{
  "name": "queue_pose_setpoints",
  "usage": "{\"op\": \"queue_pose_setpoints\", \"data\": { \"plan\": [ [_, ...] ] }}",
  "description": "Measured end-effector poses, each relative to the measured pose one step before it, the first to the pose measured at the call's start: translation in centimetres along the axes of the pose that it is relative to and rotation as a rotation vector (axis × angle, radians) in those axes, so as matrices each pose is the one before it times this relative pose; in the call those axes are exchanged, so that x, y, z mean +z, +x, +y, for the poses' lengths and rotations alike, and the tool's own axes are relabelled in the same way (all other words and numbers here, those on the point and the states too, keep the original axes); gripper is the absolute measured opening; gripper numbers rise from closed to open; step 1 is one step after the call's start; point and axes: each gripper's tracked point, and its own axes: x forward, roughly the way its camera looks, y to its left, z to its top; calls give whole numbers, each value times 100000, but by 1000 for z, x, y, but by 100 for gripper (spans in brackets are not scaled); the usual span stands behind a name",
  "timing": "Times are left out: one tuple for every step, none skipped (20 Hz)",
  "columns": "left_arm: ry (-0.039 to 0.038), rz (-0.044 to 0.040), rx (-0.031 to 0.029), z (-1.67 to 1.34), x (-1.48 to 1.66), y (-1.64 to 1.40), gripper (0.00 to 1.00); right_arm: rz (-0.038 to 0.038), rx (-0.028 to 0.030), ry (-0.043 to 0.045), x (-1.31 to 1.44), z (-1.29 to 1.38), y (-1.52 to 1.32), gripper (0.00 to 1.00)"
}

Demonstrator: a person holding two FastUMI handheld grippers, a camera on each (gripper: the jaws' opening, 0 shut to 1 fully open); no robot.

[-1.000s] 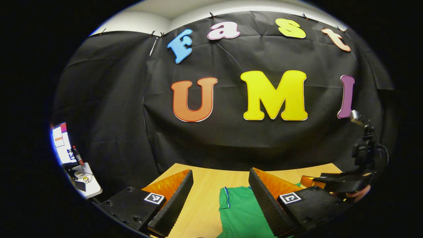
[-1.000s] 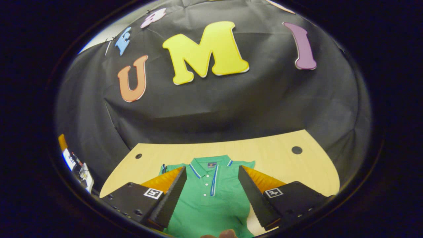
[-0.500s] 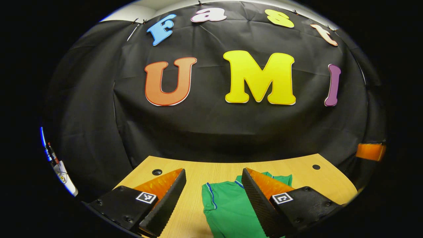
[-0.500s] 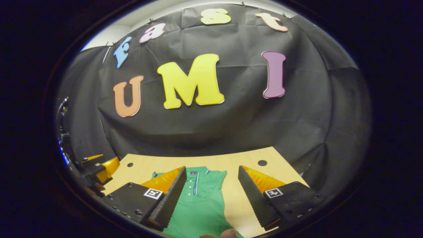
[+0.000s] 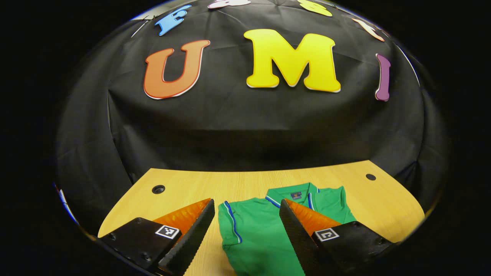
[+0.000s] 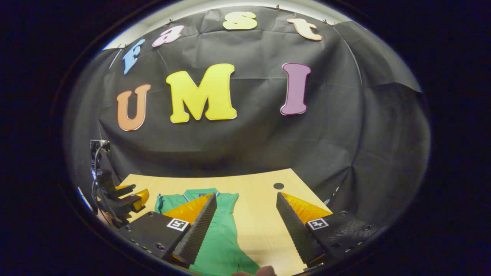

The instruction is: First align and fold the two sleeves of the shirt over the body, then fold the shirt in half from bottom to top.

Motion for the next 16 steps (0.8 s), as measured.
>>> {"op": "queue_pose_setpoints", "data": {
  "plan": [
    [649,2448,-417,-263,-1053,670,100,1728,-735,97,-690,-313,84,95],
    [-46,2201,-252,-226,-879,790,100,1264,-666,-100,-508,-286,92,96],
    [-361,2345,314,-110,-868,520,100,964,-911,19,-426,-442,106,96],
    [-233,2451,714,55,-818,642,100,1181,-710,605,-462,-327,65,95],
    [-138,2201,1238,210,-780,753,100,1324,-457,727,-546,-277,86,95],
    [149,1651,1581,394,-542,677,100,1426,-419,209,-511,-244,84,96],
    [538,1491,1782,441,-507,580,100,1129,-447,-240,-373,-293,144,92],
    [523,1395,1974,379,-615,614,100,950,-342,4,-249,-275,99,92],
    [243,1530,816,181,-646,604,100,1040,-102,568,-259,-270,140,96],
    [406,1413,1005,301,-545,548,100,1185,368,1302,-121,15,190,92],
    [278,1051,766,368,-439,584,100,1106,282,1330,-138,-70,198,96],
    [-256,22,995,358,-259,504,100,884,79,782,-24,24,177,92],
    [-446,-94,541,296,-289,512,100,792,-479,89,-185,-29,291,96],
    [-320,921,175,138,-483,512,100,1441,-467,-640,-331,-47,230,96],
    [-224,1706,-633,46,-702,343,100,1688,458,-643,-610,232,-30,96],
    [-131,1329,-263,218,-471,303,100,1308,652,-682,-329,311,-6,96]
  ]
}}
